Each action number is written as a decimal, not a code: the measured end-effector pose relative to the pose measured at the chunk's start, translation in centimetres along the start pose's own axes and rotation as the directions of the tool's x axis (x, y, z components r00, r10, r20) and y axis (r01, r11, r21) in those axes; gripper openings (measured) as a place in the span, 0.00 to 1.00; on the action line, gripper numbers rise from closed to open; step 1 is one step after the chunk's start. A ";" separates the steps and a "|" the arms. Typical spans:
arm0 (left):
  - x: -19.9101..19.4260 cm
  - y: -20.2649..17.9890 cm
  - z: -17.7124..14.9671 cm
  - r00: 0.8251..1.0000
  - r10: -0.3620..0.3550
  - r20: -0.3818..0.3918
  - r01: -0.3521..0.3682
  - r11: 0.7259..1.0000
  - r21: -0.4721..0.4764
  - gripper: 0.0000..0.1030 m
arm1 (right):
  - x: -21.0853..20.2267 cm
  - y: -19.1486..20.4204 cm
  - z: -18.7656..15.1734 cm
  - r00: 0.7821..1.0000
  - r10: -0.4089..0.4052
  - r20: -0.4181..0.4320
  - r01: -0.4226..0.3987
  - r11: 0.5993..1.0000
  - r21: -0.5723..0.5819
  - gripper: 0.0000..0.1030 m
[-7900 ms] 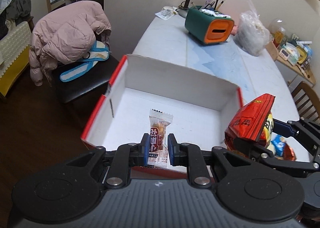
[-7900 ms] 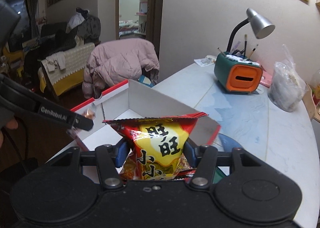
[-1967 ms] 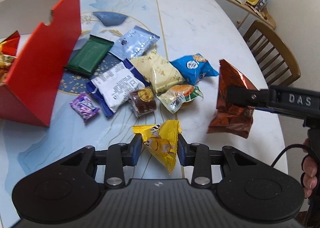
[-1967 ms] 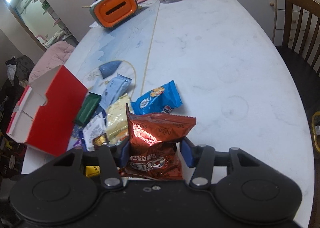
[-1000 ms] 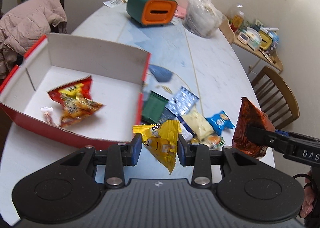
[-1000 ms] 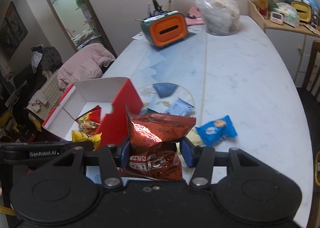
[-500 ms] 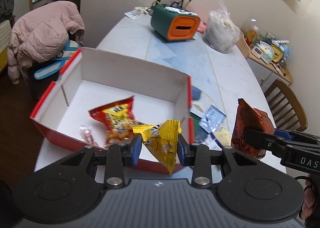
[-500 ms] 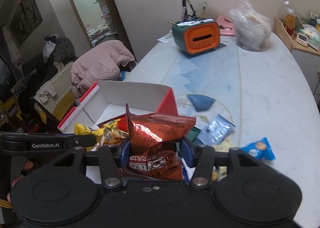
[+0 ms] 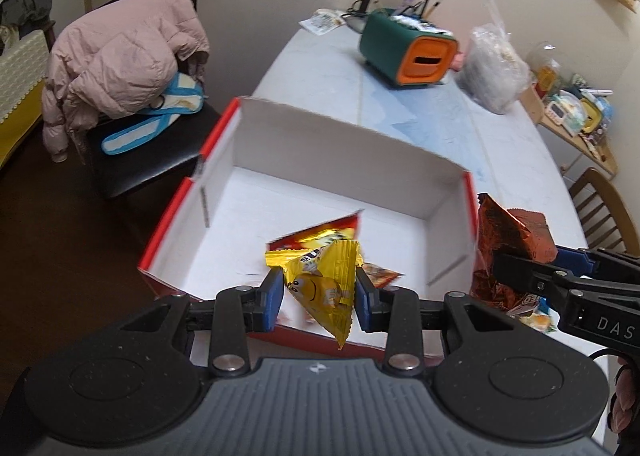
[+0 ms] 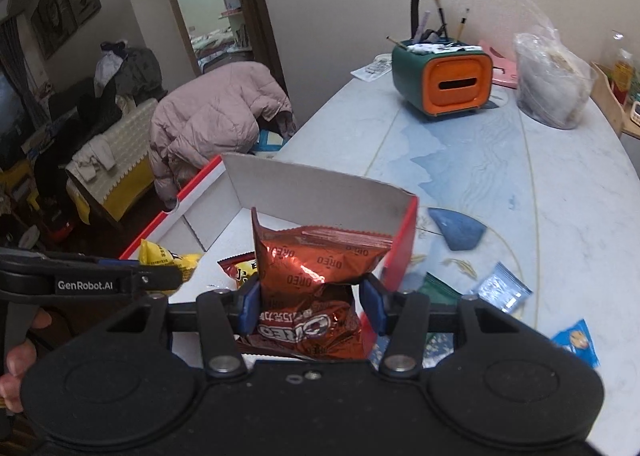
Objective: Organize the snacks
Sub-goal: 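Carry the yellow packet with the left tool while the right tool carries the Oreo bag into the box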
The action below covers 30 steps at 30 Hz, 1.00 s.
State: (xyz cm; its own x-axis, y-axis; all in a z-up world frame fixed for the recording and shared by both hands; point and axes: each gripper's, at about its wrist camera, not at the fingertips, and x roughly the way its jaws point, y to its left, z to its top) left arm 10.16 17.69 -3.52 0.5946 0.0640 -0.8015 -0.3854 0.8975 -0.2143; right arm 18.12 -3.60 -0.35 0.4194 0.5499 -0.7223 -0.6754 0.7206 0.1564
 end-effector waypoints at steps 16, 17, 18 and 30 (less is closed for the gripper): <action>5.6 3.1 2.7 0.995 0.085 -0.061 -0.080 0.994 0.076 0.35 | 9.2 2.5 1.7 0.989 -0.111 -0.101 0.097 0.987 -0.131 0.49; 6.0 3.1 2.7 0.994 0.090 -0.067 -0.084 0.993 0.084 0.35 | 9.6 2.8 1.7 0.988 -0.117 -0.105 0.101 0.984 -0.145 0.49; 6.4 3.1 2.8 0.993 0.094 -0.074 -0.087 0.992 0.094 0.35 | 9.9 3.0 1.7 0.987 -0.121 -0.110 0.102 0.982 -0.160 0.49; 9.6 2.4 2.1 0.978 0.133 -0.160 -0.103 0.978 0.184 0.35 | 12.0 2.8 1.8 0.979 -0.123 -0.162 0.097 0.982 -0.159 0.49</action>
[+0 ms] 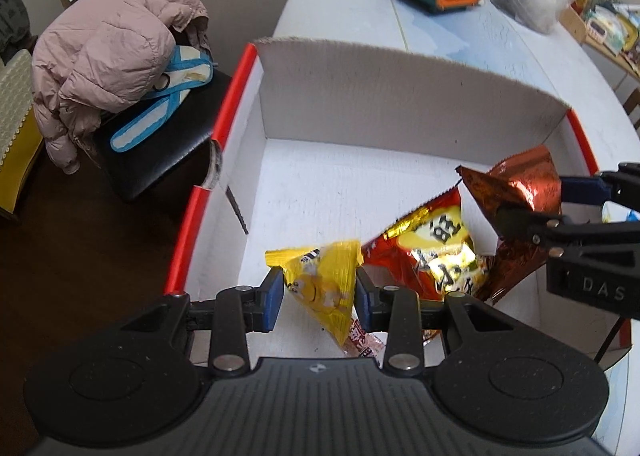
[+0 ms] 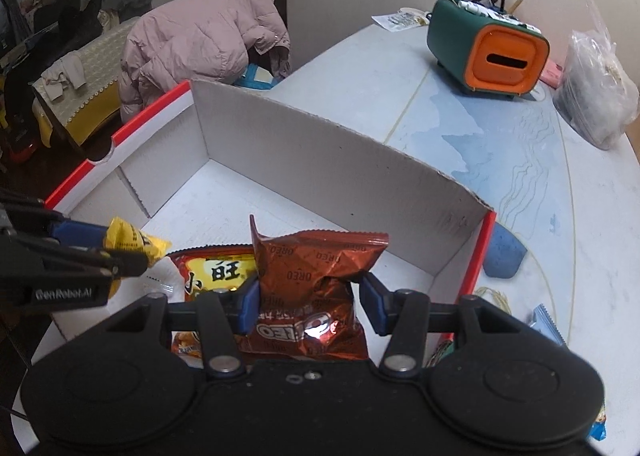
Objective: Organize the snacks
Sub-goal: 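Carry the yellow packet with the left tool while the right tool carries the Oreo bag into the box, then open the left tool releasing the yellow packet while the right tool releases the Oreo bag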
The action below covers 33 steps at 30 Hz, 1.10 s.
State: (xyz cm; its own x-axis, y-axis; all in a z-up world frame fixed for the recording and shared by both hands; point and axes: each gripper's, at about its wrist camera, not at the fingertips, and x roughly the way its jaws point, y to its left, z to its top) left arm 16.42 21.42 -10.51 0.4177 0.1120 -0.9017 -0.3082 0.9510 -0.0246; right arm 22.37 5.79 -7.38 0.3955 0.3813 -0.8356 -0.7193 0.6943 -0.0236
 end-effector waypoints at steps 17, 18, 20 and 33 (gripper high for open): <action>-0.9 -0.1 -0.8 0.999 -0.030 0.015 0.030 0.999 -0.010 0.38 | -0.4 -0.7 -0.6 1.000 0.007 0.011 -0.007 1.000 0.030 0.54; -1.2 -0.1 -0.9 0.999 -0.032 0.021 0.033 0.999 -0.014 0.38 | -0.6 -0.7 -0.7 1.000 0.007 0.014 -0.008 1.000 0.030 0.54; -1.8 -0.1 -1.1 0.999 -0.038 0.036 0.039 0.999 -0.019 0.39 | -1.0 -0.8 -0.9 1.000 0.014 0.023 -0.015 0.999 0.038 0.55; -6.6 -1.4 -1.9 0.986 -0.074 0.151 0.076 0.997 -0.007 0.46 | -5.4 -1.6 -2.1 0.992 0.058 0.110 -0.066 0.996 0.066 0.58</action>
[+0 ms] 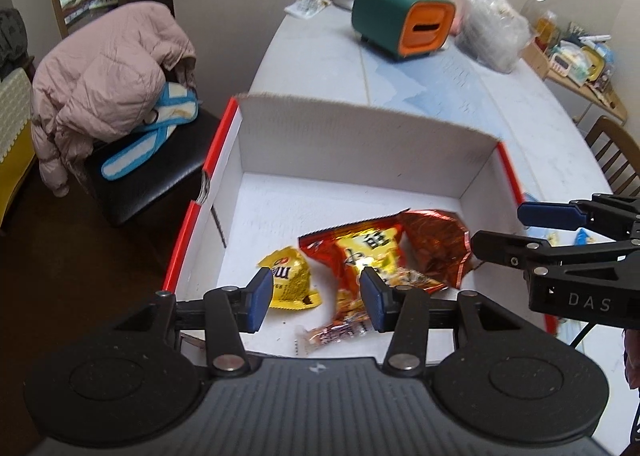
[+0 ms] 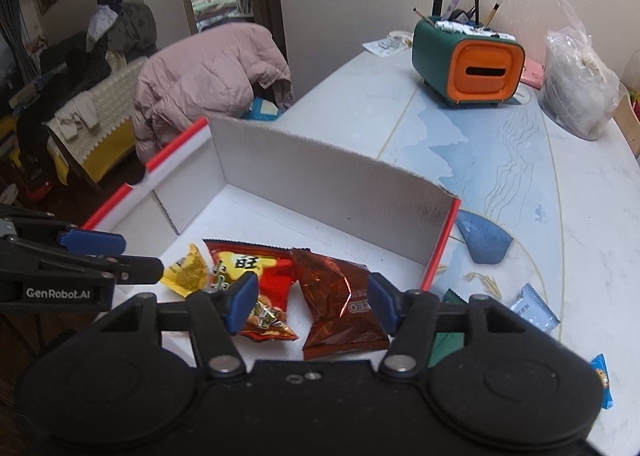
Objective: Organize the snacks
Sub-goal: 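Open the left tool releasing the yellow packet while the right tool releases the Oreo bag, then move both tools back over the remaining snack pile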
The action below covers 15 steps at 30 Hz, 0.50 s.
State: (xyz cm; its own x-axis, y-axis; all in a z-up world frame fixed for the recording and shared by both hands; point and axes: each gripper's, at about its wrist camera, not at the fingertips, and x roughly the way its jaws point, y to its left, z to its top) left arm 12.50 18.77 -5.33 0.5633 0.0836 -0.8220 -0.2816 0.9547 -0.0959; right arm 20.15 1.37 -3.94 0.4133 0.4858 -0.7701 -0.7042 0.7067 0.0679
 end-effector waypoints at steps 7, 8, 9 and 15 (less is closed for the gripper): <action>-2.0 -1.3 -0.2 0.999 -0.031 0.043 0.031 0.999 0.007 0.50 | -2.7 -0.2 -0.5 0.999 0.021 0.047 -0.022 0.999 0.023 0.68; -2.3 -1.5 -0.2 0.998 -0.034 0.048 0.033 0.999 0.009 0.50 | -3.1 -0.2 -0.6 0.998 0.022 0.057 -0.024 0.999 0.026 0.75; -2.5 -1.8 -0.3 0.998 -0.035 0.054 0.035 0.999 0.013 0.51 | -3.6 -0.3 -0.7 0.998 0.023 0.066 -0.025 0.999 0.027 0.78; -4.2 -3.1 -0.6 0.994 -0.053 0.095 0.050 0.998 0.029 0.56 | -6.1 -1.1 -1.6 0.993 0.040 0.109 -0.045 0.998 0.040 0.81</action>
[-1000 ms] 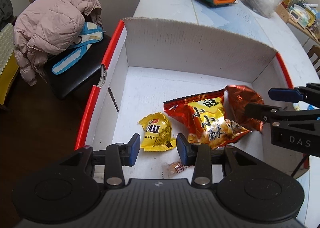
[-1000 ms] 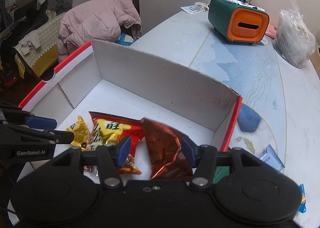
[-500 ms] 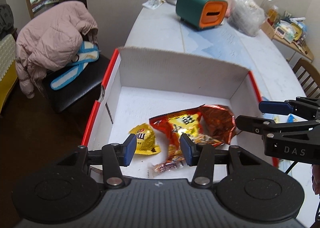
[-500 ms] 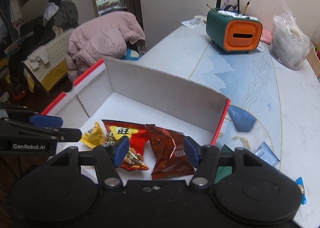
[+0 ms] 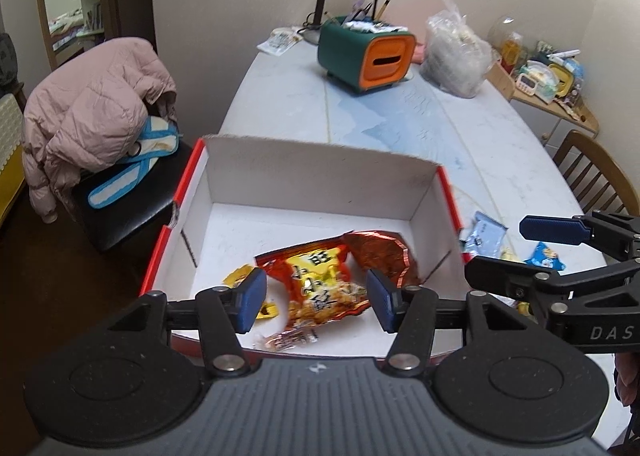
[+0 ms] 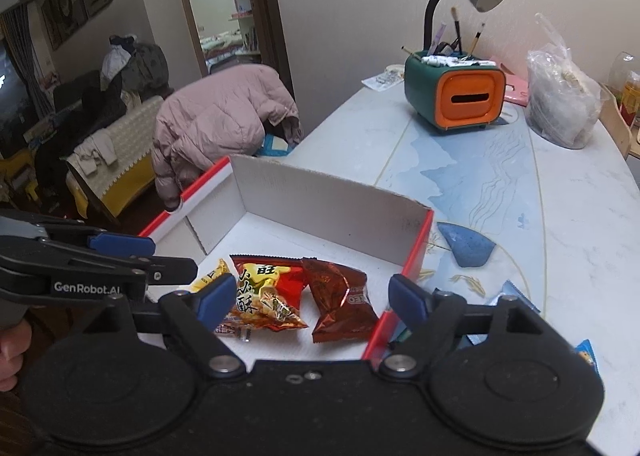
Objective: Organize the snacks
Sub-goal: 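Move both tools back over the remaining snack pile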
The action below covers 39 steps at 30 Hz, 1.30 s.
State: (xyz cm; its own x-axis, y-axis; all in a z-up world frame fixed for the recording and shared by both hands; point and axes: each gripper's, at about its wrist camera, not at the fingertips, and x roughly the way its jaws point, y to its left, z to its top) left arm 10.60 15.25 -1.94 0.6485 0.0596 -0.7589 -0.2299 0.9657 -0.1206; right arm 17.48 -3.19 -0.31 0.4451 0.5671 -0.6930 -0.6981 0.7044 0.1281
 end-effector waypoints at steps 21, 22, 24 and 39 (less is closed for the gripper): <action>-1.2 -7.9 -2.0 0.989 -0.138 0.061 0.139 0.990 -0.006 0.85 | -8.7 -8.3 -4.9 0.995 -0.051 0.082 0.040 0.990 0.137 0.99; -1.0 -8.4 -2.2 0.988 -0.145 0.058 0.146 0.989 -0.009 0.89 | -9.0 -8.7 -5.2 0.995 -0.052 0.081 0.040 0.989 0.143 0.99; -0.7 -9.3 -2.6 0.986 -0.157 0.050 0.158 0.987 -0.018 0.92 | -9.6 -9.7 -5.9 0.996 -0.054 0.078 0.042 0.988 0.151 0.99; 4.5 -15.8 -7.4 0.998 -0.012 -0.061 0.006 0.995 -0.101 0.93 | -11.1 -16.5 -11.5 0.997 -0.073 -0.007 0.074 0.988 0.137 0.99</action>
State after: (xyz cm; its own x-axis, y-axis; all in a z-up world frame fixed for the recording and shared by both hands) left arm 11.77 -1.58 -8.25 0.6057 0.0325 -0.7950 -0.2980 0.9357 -0.1888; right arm 17.60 -26.05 -2.86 0.4910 0.5107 -0.7057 -0.5798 0.7962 0.1728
